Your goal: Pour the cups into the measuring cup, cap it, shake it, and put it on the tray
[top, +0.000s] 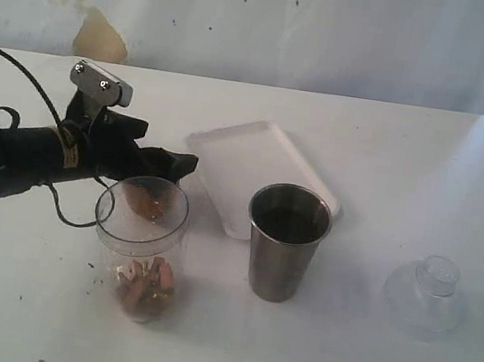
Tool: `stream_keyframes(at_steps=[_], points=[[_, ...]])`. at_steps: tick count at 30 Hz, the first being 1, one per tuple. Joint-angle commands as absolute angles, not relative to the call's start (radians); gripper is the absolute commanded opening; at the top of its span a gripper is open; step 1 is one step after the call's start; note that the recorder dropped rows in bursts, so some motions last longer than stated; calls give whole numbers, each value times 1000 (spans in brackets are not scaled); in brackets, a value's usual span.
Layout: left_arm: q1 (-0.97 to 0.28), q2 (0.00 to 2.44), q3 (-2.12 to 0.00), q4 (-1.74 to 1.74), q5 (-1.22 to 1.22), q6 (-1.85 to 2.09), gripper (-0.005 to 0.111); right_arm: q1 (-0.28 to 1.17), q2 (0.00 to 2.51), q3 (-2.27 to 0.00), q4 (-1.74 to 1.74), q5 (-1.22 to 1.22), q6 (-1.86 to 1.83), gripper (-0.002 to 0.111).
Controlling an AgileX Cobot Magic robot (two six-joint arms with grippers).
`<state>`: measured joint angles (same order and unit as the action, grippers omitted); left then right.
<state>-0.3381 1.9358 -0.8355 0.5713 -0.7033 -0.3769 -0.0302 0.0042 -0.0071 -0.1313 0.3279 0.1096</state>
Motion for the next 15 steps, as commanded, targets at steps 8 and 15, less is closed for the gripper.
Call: stream_keyframes(at_steps=[8, 15], points=[[-342, 1754, -839, 577, -579, -388, 65, -30, 0, 0, -130, 317, 109, 0], [-342, 1600, -839, 577, -406, -430, 6, -30, 0, 0, -130, 317, 109, 0]])
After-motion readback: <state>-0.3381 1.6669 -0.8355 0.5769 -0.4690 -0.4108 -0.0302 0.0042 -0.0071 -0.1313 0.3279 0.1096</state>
